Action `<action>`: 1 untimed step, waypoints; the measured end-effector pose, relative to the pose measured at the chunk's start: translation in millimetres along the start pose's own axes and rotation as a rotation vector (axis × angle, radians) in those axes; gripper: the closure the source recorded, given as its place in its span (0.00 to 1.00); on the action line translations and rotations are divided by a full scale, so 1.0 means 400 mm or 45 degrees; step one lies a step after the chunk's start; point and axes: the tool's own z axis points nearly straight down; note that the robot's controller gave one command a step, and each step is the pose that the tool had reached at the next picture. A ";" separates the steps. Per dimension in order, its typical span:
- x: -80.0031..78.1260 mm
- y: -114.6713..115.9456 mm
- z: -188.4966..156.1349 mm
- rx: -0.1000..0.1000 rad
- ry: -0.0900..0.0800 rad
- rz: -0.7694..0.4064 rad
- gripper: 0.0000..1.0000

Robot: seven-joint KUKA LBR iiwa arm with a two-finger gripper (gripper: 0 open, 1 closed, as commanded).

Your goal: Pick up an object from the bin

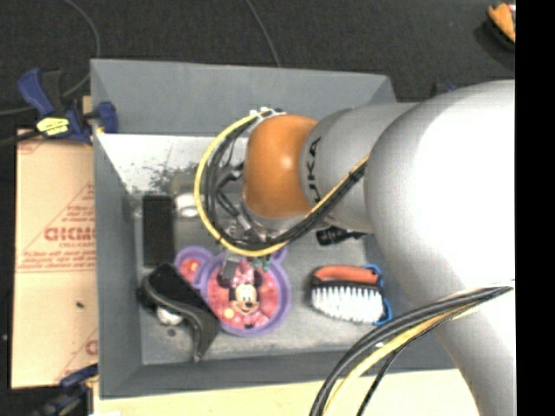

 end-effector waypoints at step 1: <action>0.000 0.000 0.000 0.000 0.000 0.000 1.00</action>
Offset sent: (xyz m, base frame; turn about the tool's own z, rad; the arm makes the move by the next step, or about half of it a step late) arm 0.0000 0.0001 0.1029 0.0000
